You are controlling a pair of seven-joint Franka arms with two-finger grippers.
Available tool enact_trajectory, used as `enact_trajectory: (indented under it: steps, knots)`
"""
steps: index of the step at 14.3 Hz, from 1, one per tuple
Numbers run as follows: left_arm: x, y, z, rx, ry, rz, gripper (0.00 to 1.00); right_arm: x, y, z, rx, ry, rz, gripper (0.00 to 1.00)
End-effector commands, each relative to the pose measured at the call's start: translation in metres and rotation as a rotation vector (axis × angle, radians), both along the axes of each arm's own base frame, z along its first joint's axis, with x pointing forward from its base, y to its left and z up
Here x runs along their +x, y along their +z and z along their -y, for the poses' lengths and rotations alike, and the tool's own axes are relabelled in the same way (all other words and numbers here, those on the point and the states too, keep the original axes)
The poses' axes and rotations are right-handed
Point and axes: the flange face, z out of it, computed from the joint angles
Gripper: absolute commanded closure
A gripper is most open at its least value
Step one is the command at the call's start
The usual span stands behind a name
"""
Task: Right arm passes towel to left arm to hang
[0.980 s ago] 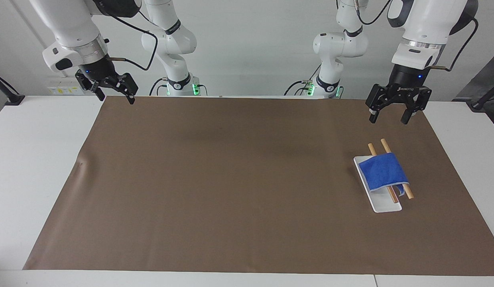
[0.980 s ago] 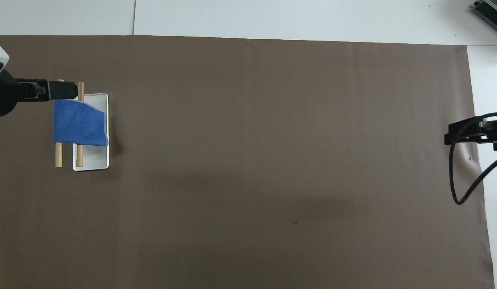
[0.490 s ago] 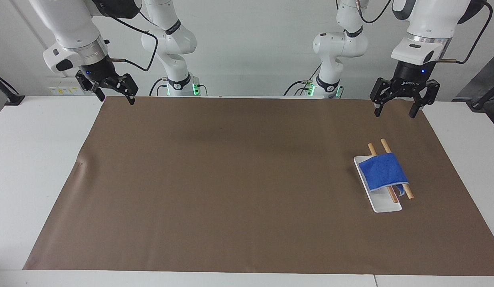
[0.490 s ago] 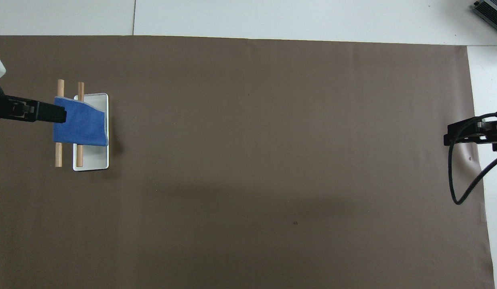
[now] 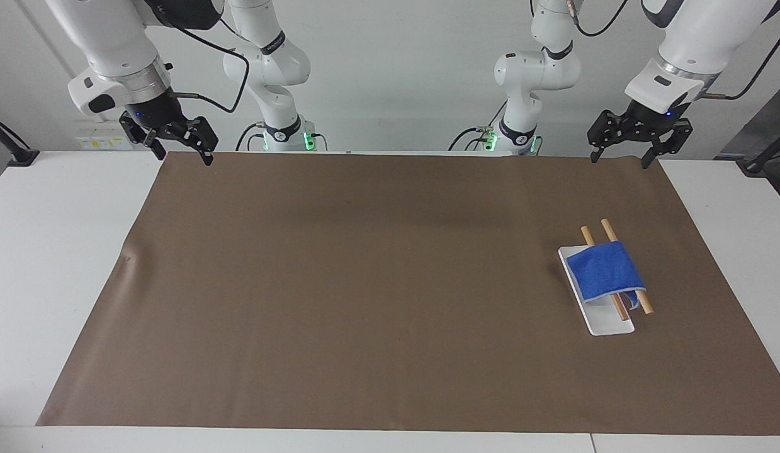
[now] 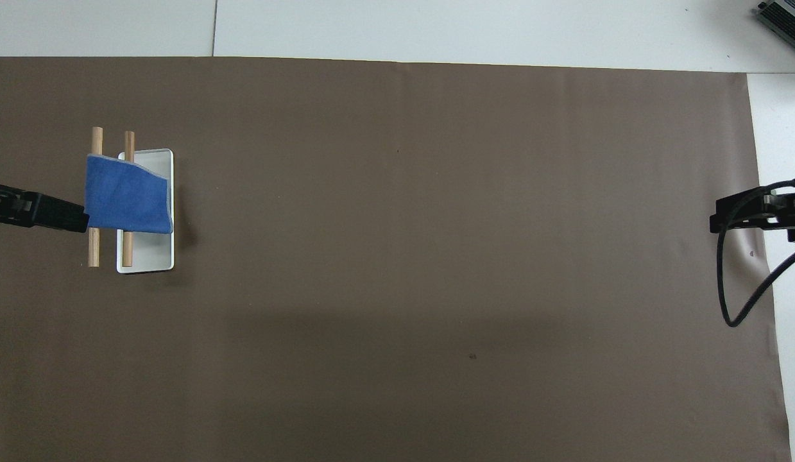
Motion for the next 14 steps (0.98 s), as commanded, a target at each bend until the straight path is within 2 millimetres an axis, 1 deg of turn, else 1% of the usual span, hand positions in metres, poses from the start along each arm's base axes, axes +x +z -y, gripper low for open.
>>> enact_trajectory:
  steps: [1, 3, 4, 8, 14]
  knots:
    - [-0.003, 0.005, -0.008, -0.016, 0.005, -0.008, 0.0, -0.002, -0.002, 0.002, -0.011, -0.017, 0.002, 0.0]
    - [-0.003, 0.0, -0.012, -0.017, 0.035, -0.012, 0.0, -0.002, -0.002, 0.001, -0.009, -0.013, 0.0, 0.0]
    - [-0.002, 0.0, -0.021, -0.016, 0.055, -0.01, 0.0, -0.002, -0.002, 0.0, -0.01, -0.014, 0.0, 0.0]
    - [-0.006, -0.005, -0.022, -0.013, 0.072, -0.018, 0.0, -0.002, -0.002, 0.001, -0.008, -0.011, 0.003, 0.0]
    - [-0.006, -0.005, -0.024, -0.01, 0.1, -0.016, 0.0, -0.002, -0.002, 0.001, -0.008, -0.013, 0.002, 0.0]
